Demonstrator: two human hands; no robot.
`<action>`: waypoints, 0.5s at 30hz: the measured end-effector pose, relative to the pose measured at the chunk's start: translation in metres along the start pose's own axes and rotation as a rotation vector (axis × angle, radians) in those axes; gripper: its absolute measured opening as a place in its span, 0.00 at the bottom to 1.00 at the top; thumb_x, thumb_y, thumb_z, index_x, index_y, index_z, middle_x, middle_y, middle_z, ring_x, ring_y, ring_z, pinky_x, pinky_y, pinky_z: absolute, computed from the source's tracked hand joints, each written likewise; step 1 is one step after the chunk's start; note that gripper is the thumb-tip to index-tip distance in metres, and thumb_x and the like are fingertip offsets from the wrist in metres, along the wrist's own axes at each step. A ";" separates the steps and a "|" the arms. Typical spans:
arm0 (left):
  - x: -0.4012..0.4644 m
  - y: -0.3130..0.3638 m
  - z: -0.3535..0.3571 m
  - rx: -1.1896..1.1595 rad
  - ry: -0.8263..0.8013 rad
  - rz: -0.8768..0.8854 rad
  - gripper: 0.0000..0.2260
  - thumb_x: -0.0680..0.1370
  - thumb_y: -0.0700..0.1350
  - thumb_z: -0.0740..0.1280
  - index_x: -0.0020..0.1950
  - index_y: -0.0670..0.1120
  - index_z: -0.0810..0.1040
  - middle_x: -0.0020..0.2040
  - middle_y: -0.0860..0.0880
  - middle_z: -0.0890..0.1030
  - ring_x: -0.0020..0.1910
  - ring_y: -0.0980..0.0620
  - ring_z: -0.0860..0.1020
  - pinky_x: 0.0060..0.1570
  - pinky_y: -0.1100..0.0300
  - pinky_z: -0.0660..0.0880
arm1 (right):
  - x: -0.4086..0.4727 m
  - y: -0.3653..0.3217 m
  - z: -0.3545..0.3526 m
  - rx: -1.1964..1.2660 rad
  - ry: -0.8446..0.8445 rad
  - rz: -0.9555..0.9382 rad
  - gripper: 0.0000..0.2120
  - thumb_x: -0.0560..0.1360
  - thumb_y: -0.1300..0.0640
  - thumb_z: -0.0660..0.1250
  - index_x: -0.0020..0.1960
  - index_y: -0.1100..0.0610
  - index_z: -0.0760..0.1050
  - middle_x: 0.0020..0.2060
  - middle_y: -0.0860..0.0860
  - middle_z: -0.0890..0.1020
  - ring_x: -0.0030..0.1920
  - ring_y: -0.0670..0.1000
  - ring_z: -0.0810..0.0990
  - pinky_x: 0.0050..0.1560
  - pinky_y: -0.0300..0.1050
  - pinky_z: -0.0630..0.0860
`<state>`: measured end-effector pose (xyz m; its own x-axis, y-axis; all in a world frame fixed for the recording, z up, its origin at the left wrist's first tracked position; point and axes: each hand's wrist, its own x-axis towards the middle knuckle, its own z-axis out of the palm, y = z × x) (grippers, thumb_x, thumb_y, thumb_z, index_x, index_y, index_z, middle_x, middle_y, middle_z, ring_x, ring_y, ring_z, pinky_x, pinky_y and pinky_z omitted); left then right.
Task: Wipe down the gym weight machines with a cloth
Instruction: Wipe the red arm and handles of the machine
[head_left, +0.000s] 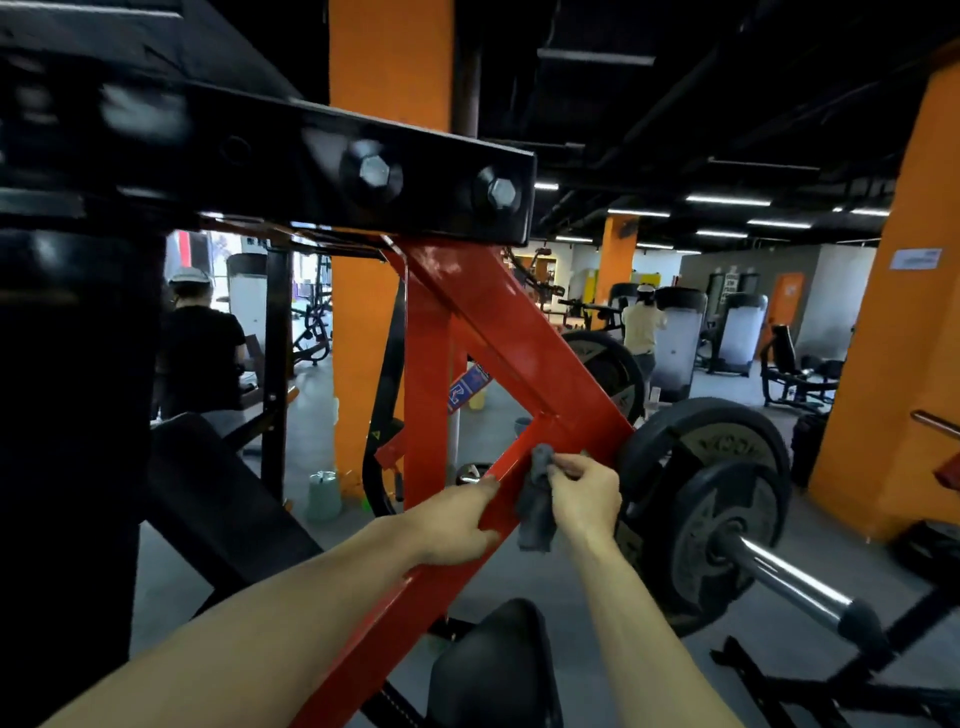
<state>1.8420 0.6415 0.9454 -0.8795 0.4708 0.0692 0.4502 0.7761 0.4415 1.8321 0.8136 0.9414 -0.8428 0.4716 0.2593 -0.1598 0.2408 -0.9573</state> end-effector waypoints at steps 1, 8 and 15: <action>-0.003 0.007 -0.006 -0.086 0.064 0.032 0.28 0.78 0.51 0.70 0.77 0.54 0.65 0.67 0.52 0.78 0.63 0.51 0.78 0.63 0.50 0.77 | -0.004 -0.008 -0.003 0.102 -0.068 0.023 0.07 0.77 0.63 0.71 0.46 0.53 0.85 0.45 0.50 0.86 0.47 0.49 0.84 0.47 0.39 0.75; -0.035 0.061 -0.043 -0.500 0.318 0.098 0.31 0.73 0.49 0.79 0.74 0.51 0.72 0.63 0.57 0.81 0.60 0.65 0.79 0.58 0.68 0.76 | -0.029 -0.067 -0.040 0.443 -0.418 0.021 0.06 0.79 0.67 0.67 0.54 0.64 0.83 0.45 0.60 0.87 0.46 0.58 0.87 0.42 0.46 0.82; -0.054 0.111 -0.041 -0.402 0.389 -0.011 0.16 0.70 0.54 0.80 0.51 0.54 0.77 0.46 0.54 0.84 0.44 0.61 0.82 0.43 0.64 0.79 | -0.052 -0.084 -0.090 0.537 -0.732 0.073 0.23 0.83 0.44 0.60 0.57 0.63 0.82 0.51 0.62 0.86 0.51 0.58 0.86 0.47 0.51 0.83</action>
<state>1.9334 0.6847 1.0269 -0.9101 0.2154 0.3540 0.4136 0.5235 0.7449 1.9355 0.8456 1.0196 -0.9467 -0.2306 0.2249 -0.1561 -0.2822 -0.9466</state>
